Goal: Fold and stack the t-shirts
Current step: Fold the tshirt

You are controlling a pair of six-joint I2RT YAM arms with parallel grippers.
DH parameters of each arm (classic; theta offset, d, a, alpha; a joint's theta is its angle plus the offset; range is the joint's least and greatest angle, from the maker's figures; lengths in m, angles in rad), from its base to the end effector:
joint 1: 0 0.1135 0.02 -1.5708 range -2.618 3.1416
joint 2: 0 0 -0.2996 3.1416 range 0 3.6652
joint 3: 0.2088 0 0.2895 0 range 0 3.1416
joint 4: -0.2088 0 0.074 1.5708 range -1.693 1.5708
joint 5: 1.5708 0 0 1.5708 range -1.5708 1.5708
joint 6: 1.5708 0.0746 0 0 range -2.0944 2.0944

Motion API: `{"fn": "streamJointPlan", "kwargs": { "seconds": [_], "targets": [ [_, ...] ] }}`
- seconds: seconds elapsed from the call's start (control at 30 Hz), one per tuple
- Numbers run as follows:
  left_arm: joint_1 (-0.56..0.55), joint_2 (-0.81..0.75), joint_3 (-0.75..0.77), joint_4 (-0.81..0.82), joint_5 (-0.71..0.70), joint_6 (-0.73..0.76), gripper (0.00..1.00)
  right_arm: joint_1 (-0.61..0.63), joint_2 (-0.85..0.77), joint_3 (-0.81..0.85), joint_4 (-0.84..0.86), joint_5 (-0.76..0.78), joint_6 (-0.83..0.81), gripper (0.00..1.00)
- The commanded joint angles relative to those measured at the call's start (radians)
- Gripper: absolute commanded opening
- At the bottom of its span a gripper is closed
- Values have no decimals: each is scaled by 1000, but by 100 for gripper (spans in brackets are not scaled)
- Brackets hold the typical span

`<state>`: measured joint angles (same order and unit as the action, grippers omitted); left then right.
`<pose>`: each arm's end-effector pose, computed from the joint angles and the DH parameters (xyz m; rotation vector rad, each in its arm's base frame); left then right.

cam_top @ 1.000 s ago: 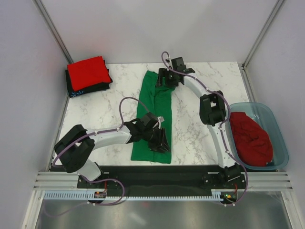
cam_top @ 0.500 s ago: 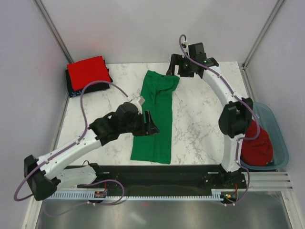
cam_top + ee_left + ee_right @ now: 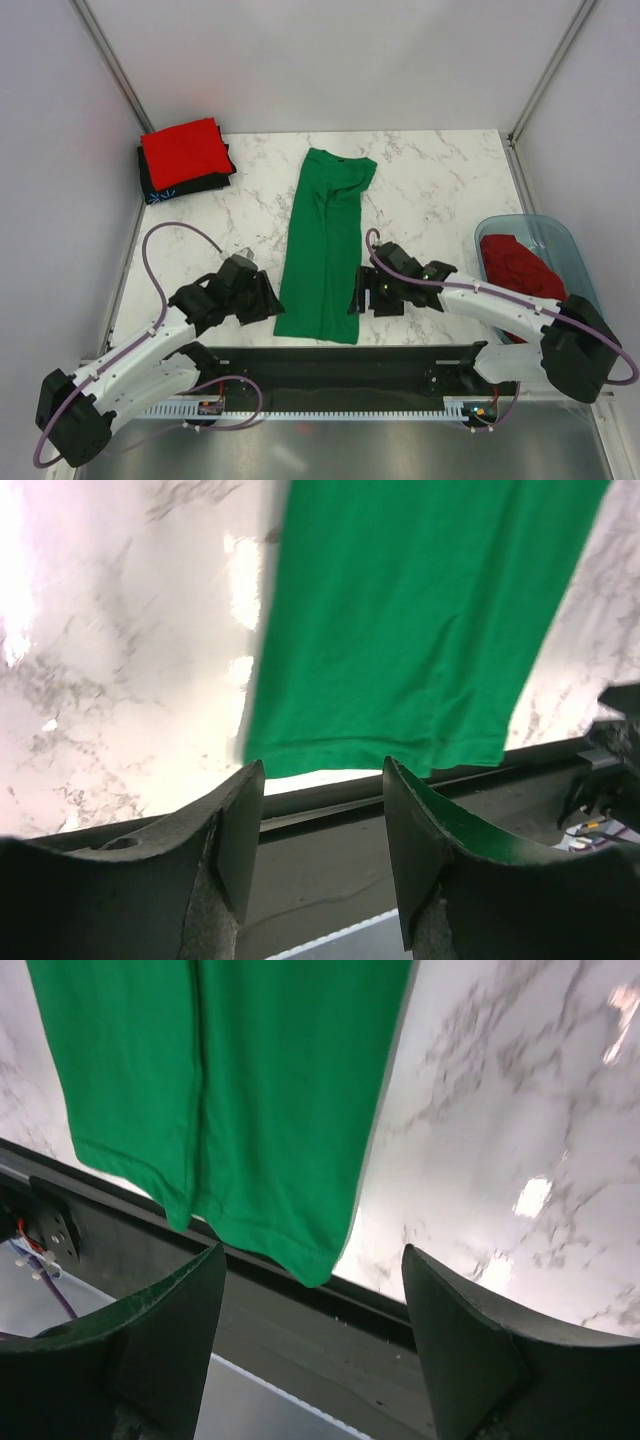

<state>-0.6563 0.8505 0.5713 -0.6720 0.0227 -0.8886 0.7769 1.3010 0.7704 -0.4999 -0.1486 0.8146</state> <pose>0.1554 -0.1218 0.1974 -0.2972 2.6301 -0.6128 0.1996 0.2117 0.1840 -0.0049 2.7849 0.6958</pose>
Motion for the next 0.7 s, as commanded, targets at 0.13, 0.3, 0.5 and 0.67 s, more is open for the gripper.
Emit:
{"fn": "streamJointPlan", "kwargs": {
  "seconds": [0.13,0.3,0.5,0.67],
  "targets": [
    [4,-123,-136,14,-49,-118,57,159,-92,-175,225,110,265,65],
    [4,-136,-169,43,-35,-118,57,203,-8,-180,271,104,279,59],
    [4,-119,-220,113,2,-115,56,231,44,-194,297,116,299,43],
    [4,-85,-272,198,63,-125,52,243,38,-220,288,112,301,34]
  ]
}}
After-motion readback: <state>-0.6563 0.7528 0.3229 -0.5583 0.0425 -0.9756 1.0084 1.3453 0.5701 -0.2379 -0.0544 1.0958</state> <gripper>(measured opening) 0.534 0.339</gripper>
